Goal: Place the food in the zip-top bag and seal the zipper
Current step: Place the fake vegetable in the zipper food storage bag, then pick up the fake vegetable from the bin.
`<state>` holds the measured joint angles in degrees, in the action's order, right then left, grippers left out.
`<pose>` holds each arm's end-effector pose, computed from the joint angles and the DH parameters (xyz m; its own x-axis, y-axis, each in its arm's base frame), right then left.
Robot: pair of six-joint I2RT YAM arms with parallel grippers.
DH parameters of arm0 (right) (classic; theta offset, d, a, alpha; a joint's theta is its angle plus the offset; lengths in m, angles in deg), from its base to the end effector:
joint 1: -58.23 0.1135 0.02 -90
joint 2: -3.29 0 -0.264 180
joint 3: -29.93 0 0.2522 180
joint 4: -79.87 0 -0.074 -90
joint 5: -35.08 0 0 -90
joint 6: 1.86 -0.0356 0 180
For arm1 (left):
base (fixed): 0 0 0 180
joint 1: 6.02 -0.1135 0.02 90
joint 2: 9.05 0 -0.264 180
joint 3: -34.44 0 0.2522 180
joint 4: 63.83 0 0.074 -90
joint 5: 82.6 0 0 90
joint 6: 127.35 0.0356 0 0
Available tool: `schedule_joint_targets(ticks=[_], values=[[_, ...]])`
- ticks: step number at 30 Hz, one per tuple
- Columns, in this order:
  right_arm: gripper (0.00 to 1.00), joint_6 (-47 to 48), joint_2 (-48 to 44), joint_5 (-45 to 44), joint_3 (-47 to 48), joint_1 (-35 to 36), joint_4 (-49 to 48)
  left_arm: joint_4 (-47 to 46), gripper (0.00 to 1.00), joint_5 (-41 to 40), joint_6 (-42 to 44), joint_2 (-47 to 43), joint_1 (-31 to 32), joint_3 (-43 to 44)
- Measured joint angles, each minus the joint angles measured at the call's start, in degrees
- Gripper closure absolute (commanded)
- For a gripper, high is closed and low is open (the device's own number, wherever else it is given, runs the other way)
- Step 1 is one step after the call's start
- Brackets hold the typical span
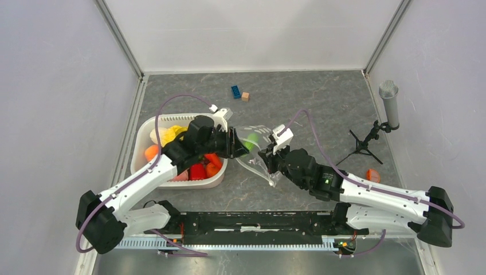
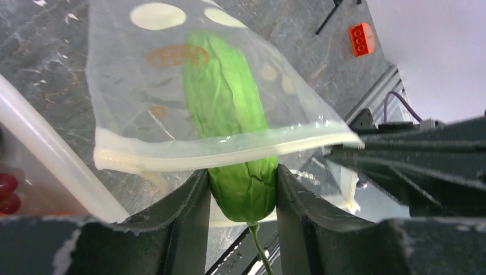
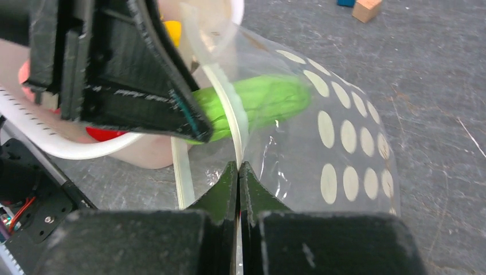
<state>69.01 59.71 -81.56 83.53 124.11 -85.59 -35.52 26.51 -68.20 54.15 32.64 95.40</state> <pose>0.1073 0.2005 0.2895 -0.3252 -0.0096 -0.9456 -0.5656 0.8034 0.1864 0.1846 -0.1626 0.2846 -0.7563 -0.0154 -0.6540 0.4922 0.6451 -0.5845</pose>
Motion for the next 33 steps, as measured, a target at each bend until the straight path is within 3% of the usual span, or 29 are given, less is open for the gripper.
schedule_joint_targets(ticks=[5,9,12,17,24,26,29,33], values=[[1.00,1.0,-0.2,1.7,-1.1,0.6,-2.6,6.3,0.81,-5.2,0.0,4.0,0.1,6.8],[1.00,1.0,-2.3,-1.4,-4.6,1.7,-5.0,9.5,0.65,-4.9,0.7,7.8,0.2,9.7],[1.00,0.9,-5.1,-4.9,-7.3,1.9,-6.4,11.2,0.40,-3.5,1.0,9.8,1.1,9.7],[1.00,-1.8,-6.4,-12.0,-7.3,1.9,-5.3,10.8,0.22,-1.4,1.5,9.8,3.5,9.6],[1.00,-6.9,-3.7,-15.7,-6.4,1.6,-0.9,8.3,0.15,-1.1,2.5,0.9,4.2,9.5],[1.00,-8.3,-4.1,-15.5,-6.4,1.1,-0.6,7.7,0.09,-2.6,2.9,-2.9,4.2,9.2],[1.00,-9.3,-7.4,-14.7,-7.6,-0.2,-2.5,7.7,0.02,-8.8,3.4,-9.4,4.2,7.6],[1.00,-9.2,-11.0,-14.2,-7.6,-1.9,-3.6,8.7,0.02,-18.1,4.0,-14.5,4.0,5.1]])
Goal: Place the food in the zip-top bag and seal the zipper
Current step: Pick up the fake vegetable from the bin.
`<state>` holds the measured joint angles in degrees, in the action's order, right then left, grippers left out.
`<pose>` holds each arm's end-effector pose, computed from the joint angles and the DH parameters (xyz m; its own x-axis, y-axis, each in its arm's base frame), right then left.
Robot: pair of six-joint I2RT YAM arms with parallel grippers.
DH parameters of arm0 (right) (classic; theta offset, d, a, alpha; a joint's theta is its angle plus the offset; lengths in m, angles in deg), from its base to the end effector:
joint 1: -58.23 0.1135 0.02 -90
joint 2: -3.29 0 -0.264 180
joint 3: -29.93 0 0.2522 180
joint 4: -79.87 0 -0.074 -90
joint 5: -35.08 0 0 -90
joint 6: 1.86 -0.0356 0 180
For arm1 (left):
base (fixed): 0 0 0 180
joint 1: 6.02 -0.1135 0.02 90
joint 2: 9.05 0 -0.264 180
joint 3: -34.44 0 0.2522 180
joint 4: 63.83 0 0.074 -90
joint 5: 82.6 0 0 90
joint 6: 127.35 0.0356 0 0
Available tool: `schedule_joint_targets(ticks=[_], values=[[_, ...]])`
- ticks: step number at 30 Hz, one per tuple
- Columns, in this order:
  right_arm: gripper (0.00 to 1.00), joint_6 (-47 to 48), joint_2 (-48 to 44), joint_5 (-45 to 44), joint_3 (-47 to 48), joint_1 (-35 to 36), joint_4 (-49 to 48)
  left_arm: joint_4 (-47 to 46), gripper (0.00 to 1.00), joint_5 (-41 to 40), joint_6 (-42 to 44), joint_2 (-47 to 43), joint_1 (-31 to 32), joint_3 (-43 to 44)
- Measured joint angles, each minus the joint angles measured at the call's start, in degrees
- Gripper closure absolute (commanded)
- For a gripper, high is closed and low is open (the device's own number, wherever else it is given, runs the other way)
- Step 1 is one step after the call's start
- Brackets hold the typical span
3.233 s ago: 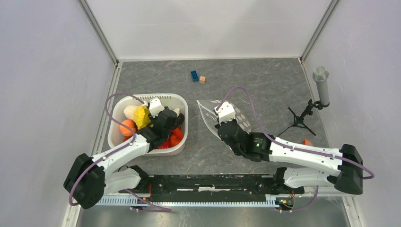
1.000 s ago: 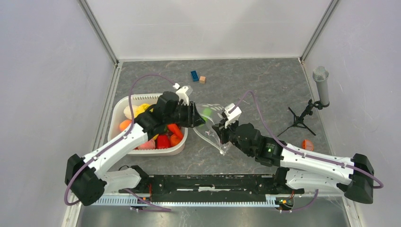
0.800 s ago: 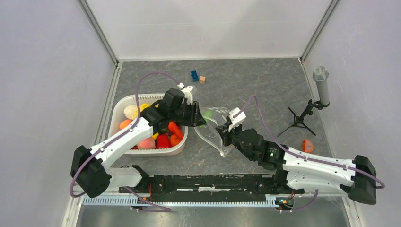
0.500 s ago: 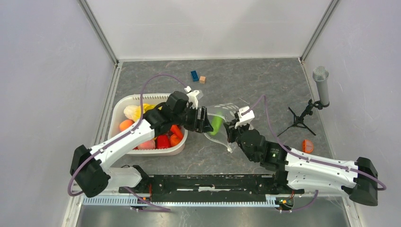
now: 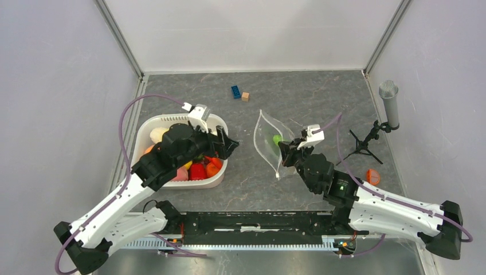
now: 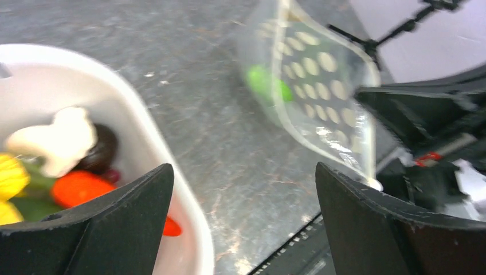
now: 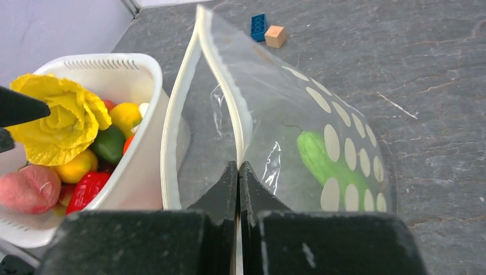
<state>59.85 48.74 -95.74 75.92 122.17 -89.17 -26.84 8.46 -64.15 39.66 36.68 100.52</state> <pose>0.1027 0.1571 0.2858 -0.2583 0.2882 -0.9221 -0.3123 0.8783 0.3620 0.1390 -0.1291 0.3504 -0.5318 -0.1227 -0.8380 0.5054 0.7480 -0.4302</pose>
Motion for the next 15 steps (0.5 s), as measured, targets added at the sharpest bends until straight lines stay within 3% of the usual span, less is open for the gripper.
schedule_joint_targets(ticks=[6,10,15], values=[[1.00,-0.3,1.0,0.5,1.1,-0.6,1.6,3.9,0.10,-10.0,3.4,2.3,-2.2,-1.2],[1.00,-0.4,2.0,2.3,0.9,-0.6,1.6,4.5,0.19,-12.1,6.7,7.6,-4.2,-2.2],[1.00,-0.3,4.2,4.3,0.9,-0.6,2.1,4.6,0.22,-15.8,10.7,13.7,-5.0,-2.3]])
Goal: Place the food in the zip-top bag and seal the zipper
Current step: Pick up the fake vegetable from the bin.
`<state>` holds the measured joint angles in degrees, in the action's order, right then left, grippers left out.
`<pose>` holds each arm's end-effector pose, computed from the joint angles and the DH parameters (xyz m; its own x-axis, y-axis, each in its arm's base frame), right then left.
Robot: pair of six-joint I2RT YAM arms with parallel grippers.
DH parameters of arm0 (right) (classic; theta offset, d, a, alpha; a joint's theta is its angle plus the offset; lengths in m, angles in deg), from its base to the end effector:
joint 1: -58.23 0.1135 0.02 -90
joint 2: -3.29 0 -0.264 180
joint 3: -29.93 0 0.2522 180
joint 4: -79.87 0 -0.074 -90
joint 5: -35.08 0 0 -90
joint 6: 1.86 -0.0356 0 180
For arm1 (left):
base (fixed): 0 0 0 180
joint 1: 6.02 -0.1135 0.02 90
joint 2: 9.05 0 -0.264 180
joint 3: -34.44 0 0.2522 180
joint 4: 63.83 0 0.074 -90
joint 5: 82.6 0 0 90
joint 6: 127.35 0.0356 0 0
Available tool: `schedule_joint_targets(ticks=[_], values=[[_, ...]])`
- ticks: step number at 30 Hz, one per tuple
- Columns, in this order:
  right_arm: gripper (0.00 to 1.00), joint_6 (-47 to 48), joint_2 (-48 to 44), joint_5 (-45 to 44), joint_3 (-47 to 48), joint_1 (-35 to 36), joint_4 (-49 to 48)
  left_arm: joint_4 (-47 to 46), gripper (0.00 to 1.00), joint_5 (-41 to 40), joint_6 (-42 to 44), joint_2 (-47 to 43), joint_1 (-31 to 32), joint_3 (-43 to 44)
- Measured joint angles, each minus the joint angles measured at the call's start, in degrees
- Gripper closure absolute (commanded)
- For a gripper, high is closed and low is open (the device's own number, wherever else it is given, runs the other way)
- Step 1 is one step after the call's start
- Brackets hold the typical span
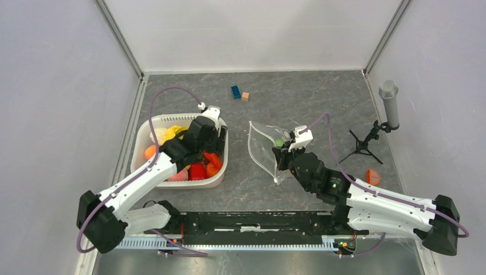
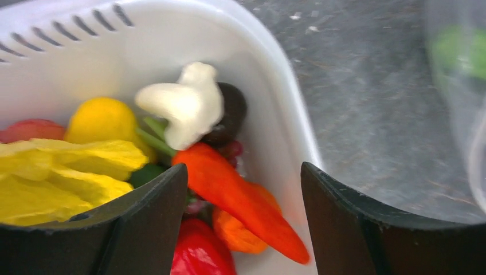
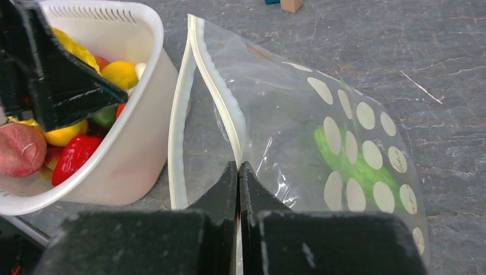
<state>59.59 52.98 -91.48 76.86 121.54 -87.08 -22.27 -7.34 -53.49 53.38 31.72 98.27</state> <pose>0.1087 0.1690 0.2747 -0.3274 0.2033 -0.9227 -0.3458 0.8830 0.3173 0.1896 -0.1353 0.2838 -0.6117 0.1335 -0.7797 0.2791 0.9587 -0.0548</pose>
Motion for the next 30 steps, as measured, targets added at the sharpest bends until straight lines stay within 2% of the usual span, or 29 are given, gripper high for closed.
schedule_joint_targets(ticks=[14,19,24,27,30], values=[[0.99,1.4,0.6,2.1,0.0,0.0,0.7,-2.2,0.37,-8.9,7.7,14.8,-1.0,1.0],[0.99,1.8,0.6,2.1,0.0,0.0,0.8,-5.4,0.45,-13.3,9.2,16.7,-1.1,0.7],[0.99,1.9,0.7,2.1,0.1,0.0,1.0,-10.9,0.48,-14.8,10.1,16.7,-1.1,-1.8],[0.99,1.9,0.7,2.1,0.1,0.0,1.2,-11.8,0.54,-14.9,10.2,17.5,-1.1,-2.6],[0.99,1.9,0.7,2.1,0.1,0.0,1.2,-12.9,0.73,-15.1,10.2,17.8,-1.0,-3.1]])
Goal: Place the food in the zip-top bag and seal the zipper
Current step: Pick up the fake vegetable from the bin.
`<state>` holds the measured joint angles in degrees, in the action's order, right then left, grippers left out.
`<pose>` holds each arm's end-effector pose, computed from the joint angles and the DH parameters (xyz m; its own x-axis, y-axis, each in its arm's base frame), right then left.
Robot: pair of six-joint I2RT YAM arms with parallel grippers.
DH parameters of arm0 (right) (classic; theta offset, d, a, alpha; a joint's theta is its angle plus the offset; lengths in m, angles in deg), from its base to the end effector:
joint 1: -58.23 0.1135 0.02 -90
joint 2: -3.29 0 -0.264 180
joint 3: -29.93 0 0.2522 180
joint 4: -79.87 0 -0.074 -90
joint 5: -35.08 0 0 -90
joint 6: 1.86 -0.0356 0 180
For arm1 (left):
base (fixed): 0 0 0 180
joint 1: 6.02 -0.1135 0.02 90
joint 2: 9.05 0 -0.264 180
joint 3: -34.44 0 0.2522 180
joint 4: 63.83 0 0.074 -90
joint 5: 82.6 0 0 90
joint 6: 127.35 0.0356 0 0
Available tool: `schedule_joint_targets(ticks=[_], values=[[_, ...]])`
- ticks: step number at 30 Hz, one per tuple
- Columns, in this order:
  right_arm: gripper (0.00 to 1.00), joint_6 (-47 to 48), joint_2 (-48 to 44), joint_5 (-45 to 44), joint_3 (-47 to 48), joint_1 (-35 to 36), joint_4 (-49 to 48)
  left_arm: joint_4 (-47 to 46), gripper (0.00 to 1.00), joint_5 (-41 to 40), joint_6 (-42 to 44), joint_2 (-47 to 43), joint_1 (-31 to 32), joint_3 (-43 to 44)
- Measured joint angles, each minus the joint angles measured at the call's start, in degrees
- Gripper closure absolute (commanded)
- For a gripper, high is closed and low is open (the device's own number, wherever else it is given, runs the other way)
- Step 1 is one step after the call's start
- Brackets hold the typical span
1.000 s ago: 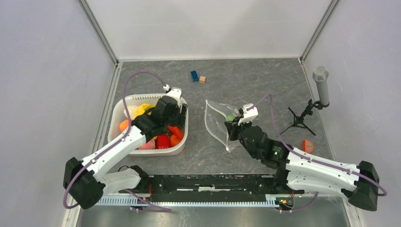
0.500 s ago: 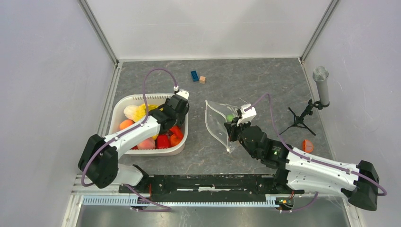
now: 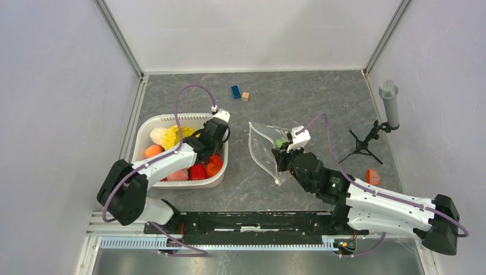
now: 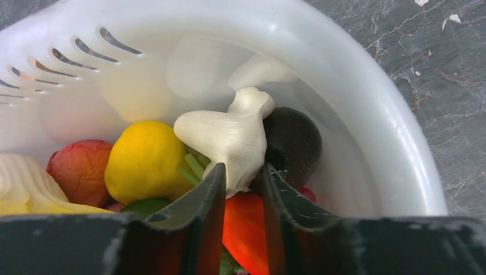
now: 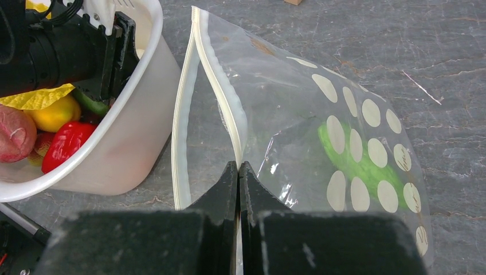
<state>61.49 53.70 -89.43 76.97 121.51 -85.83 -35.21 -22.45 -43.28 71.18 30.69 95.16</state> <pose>0.1088 0.1713 0.2708 -0.3432 0.1401 -0.9287 -0.3797 0.8837 0.2737 0.2374 -0.1549 0.2113 -0.6198 0.3504 -0.7022 0.1891 0.9351 0.2997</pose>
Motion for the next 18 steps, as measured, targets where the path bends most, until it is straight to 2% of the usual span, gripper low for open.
schedule_joint_targets(ticks=[2,3,10,18], values=[[0.99,0.0,0.0,0.0,0.0,0.0,0.0,-0.5,0.91,0.0,0.0,0.0,0.0,-0.3],[0.99,0.0,0.0,0.0,0.0,0.0,0.0,-0.5,0.93,0.1,-0.1,0.0,0.0,-0.4],[0.99,-0.1,0.0,0.0,0.0,0.0,0.0,0.6,0.95,1.1,-0.8,-2.5,0.0,-0.4],[0.98,-0.1,0.0,-0.1,0.0,0.0,0.1,2.4,0.96,4.8,-3.3,-20.4,0.0,-0.6]])
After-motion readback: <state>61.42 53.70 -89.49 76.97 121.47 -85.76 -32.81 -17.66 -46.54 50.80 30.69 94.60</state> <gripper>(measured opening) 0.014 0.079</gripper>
